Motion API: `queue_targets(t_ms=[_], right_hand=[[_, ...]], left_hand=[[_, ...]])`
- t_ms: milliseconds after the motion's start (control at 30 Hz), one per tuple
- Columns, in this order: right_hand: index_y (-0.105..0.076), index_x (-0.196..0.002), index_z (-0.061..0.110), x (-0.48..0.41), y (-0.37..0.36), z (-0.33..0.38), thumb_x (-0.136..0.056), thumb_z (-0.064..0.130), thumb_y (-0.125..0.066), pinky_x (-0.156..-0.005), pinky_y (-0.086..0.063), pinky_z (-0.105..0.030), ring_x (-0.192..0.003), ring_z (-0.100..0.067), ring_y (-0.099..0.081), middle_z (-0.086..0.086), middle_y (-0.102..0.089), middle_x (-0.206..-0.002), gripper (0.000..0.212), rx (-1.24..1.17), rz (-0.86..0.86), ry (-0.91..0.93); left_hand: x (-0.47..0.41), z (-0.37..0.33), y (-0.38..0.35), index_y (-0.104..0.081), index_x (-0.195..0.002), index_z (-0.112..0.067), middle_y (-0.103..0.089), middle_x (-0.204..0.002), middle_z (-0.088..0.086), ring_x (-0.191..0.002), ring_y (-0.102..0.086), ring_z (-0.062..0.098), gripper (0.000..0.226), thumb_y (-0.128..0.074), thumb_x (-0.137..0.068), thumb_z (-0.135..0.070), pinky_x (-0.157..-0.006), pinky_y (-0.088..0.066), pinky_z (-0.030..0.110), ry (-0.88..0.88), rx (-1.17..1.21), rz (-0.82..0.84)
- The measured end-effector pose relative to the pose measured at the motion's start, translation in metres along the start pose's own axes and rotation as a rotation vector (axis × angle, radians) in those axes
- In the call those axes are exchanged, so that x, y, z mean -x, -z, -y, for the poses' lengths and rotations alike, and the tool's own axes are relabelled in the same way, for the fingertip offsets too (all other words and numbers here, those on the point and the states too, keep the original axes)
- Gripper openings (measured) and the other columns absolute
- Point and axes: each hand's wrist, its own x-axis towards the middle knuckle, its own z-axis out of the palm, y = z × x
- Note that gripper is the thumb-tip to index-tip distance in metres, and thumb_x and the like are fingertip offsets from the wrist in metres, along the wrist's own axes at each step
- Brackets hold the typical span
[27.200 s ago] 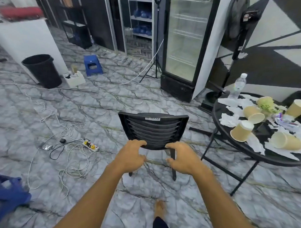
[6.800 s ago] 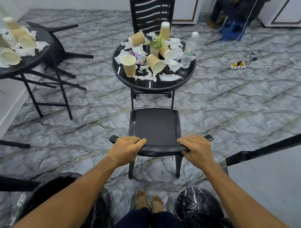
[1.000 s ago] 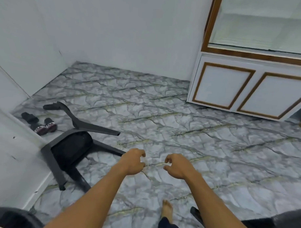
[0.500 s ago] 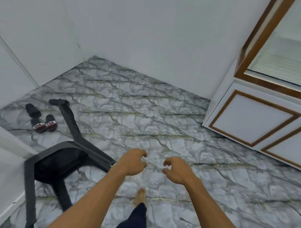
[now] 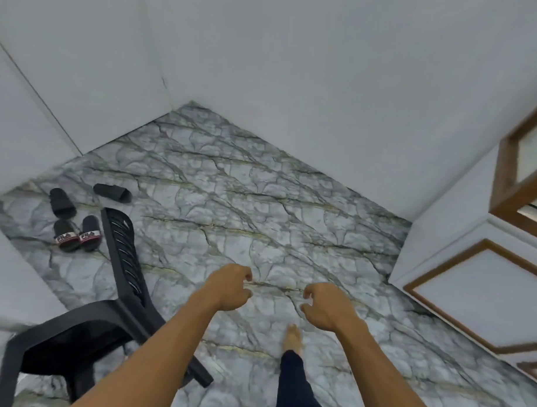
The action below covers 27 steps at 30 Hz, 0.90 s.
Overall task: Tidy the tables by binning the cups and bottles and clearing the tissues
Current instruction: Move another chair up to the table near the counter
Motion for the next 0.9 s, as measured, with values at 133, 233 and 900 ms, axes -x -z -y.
queue_targets(t_ms=[133,233,900], right_hand=[[-0.061,-0.124,0.02,-0.103,0.043,0.029,-0.091,0.036,-0.06,-0.084,-0.047,-0.027,-0.107,-0.022,-0.06,-0.005,-0.062,-0.122,0.037,0.05,0.052,0.142],[-0.06,-0.126,0.021,-0.17,0.075,0.062,-0.092,0.04,-0.058,-0.089,-0.044,-0.03,-0.117,-0.023,-0.056,-0.006,-0.059,-0.129,0.038,0.138,0.101,0.27],[-0.06,-0.128,0.021,-0.462,0.121,0.433,-0.092,0.044,-0.057,-0.096,-0.049,-0.034,-0.116,-0.023,-0.057,-0.005,-0.06,-0.13,0.043,0.529,0.352,0.719]], left_hand=[[-0.053,0.028,0.041,-0.055,-0.132,-0.023,-0.051,-0.139,0.003,-0.124,-0.052,0.023,0.044,-0.062,-0.092,-0.038,-0.101,-0.046,0.037,0.144,0.052,-0.04],[-0.077,0.052,0.073,-0.054,-0.133,-0.023,-0.051,-0.139,0.003,-0.122,-0.052,0.022,0.044,-0.062,-0.092,-0.039,-0.099,-0.045,0.033,0.275,0.097,-0.041],[-0.165,0.321,0.256,-0.058,-0.127,-0.019,-0.057,-0.129,0.004,-0.113,-0.056,0.026,0.039,-0.059,-0.089,-0.028,-0.094,-0.051,0.04,0.698,0.446,-0.221]])
